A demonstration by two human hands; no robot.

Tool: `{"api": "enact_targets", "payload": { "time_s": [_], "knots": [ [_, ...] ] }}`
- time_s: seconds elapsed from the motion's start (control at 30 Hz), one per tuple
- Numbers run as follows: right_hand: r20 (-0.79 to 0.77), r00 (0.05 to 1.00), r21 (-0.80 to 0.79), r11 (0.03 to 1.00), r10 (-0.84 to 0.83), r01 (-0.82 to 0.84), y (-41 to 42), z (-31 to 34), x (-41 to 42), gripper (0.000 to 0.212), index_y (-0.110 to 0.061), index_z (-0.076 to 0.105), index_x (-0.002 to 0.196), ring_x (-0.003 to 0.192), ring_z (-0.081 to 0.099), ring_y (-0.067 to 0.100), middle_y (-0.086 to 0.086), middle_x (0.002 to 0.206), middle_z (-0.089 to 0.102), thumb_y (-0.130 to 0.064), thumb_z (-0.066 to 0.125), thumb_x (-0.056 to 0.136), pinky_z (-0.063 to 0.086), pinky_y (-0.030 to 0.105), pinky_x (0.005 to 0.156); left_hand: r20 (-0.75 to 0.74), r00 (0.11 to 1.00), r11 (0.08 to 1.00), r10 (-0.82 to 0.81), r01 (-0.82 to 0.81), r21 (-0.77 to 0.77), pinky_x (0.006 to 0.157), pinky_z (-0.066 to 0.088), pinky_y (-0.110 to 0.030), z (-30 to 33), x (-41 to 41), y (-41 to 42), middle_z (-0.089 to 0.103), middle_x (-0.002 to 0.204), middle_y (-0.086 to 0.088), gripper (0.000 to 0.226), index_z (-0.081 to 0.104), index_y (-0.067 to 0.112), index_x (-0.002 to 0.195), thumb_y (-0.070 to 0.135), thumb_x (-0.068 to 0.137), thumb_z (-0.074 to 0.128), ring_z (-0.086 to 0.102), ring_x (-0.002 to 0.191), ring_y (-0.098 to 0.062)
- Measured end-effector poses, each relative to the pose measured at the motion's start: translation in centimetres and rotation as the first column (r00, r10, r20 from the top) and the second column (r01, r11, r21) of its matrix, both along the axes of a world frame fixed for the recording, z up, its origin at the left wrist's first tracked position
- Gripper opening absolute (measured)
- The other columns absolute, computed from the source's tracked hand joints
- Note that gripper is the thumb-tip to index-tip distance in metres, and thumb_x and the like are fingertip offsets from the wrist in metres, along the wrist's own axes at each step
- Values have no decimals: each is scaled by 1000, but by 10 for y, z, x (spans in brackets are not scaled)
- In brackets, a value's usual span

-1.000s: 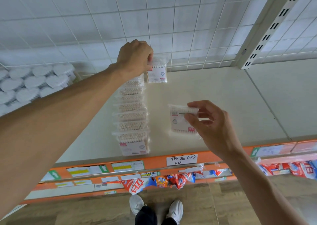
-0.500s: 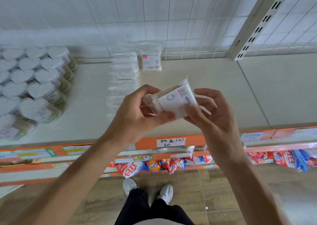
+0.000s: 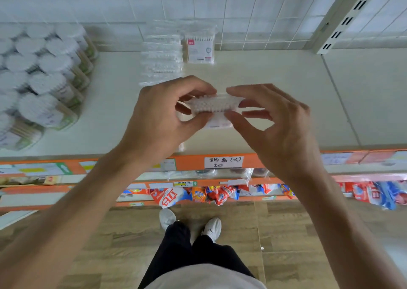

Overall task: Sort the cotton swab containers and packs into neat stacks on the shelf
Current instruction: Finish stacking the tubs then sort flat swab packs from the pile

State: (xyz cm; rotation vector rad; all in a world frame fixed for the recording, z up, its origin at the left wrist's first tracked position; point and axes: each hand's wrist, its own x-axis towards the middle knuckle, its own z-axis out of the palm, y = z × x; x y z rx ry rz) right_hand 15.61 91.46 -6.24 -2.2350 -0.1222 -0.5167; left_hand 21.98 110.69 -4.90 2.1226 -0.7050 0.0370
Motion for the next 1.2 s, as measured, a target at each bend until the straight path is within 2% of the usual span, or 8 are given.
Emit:
{"api": "enact_targets", "payload": {
  "time_s": [0.1, 0.2, 0.33, 0.47, 0.6, 0.8, 1.1, 1.2],
  "knots": [
    [53, 999, -59, 998, 3, 0, -5, 4, 26, 22, -14, 75, 110, 86, 69, 6, -2, 104, 72, -18, 77, 88, 58, 21, 78, 37, 999, 1000, 1, -2, 26, 79, 57, -24, 5, 23, -3, 73, 97, 15, 28, 73, 18, 110, 19, 83, 81, 69, 90, -2],
    [79, 996, -118, 992, -29, 39, -13, 12, 62, 18, -15, 76, 104, 79, 70, 7, -2, 97, 73, -21, 76, 87, 58, 21, 75, 159, 987, 987, -27, 1, 161, 87, 55, -25, 12, 61, -7, 71, 108, 13, 41, 67, 23, 119, 33, 82, 81, 66, 98, -1],
    [24, 995, -143, 985, -95, 98, -20, 11, 114, 17, -19, 75, 102, 79, 70, 7, -6, 98, 73, -21, 75, 86, 56, 23, 77, 237, 971, 910, -21, -80, 406, 98, 50, -41, 14, 114, -3, 64, 127, 6, 59, 56, 26, 132, 44, 79, 78, 61, 115, -16],
    [-57, 993, -155, 983, -107, 97, -22, 0, 157, 16, -22, 75, 100, 79, 71, 5, -15, 89, 69, -23, 75, 84, 55, 25, 82, 266, 964, 834, -6, -142, 534, 101, 40, -40, 6, 142, 3, 63, 131, -4, 54, 58, 24, 134, 43, 85, 72, 58, 120, -30],
    [-72, 989, -120, 986, -129, 120, -19, -20, 183, 17, -21, 74, 103, 80, 70, 6, -12, 95, 66, -22, 75, 86, 50, 15, 75, 254, 967, 832, 8, -147, 535, 101, 38, -37, 1, 151, 7, 62, 131, -6, 50, 59, 22, 134, 39, 88, 69, 56, 122, -29],
    [-12, 989, -109, 983, -147, 145, -15, -46, 199, 17, -19, 74, 103, 76, 69, 9, 1, 115, 61, -23, 75, 86, 57, 30, 78, 239, 971, 857, 6, -128, 499, 100, 40, -37, -4, 154, -1, 63, 127, -4, 45, 59, 21, 132, 32, 89, 67, 57, 118, -27],
    [-24, 995, -154, 984, -99, 94, -13, -56, 199, 22, -17, 72, 108, 75, 67, 11, 6, 121, 57, -23, 75, 88, 57, 34, 80, 207, 978, 862, 6, -110, 494, 102, 43, -39, -8, 148, 4, 63, 129, -1, 45, 58, 22, 132, 32, 89, 65, 56, 120, -23],
    [-79, 988, -199, 973, -134, 116, -12, -49, 184, 45, -20, 62, 128, 92, 68, 17, 5, 138, 50, -32, 75, 87, 57, 40, 83, 207, 978, 866, 2, -105, 489, 101, 41, -35, -3, 138, 8, 62, 129, 0, 44, 58, 23, 132, 32, 90, 65, 55, 121, -22]
  ]
}}
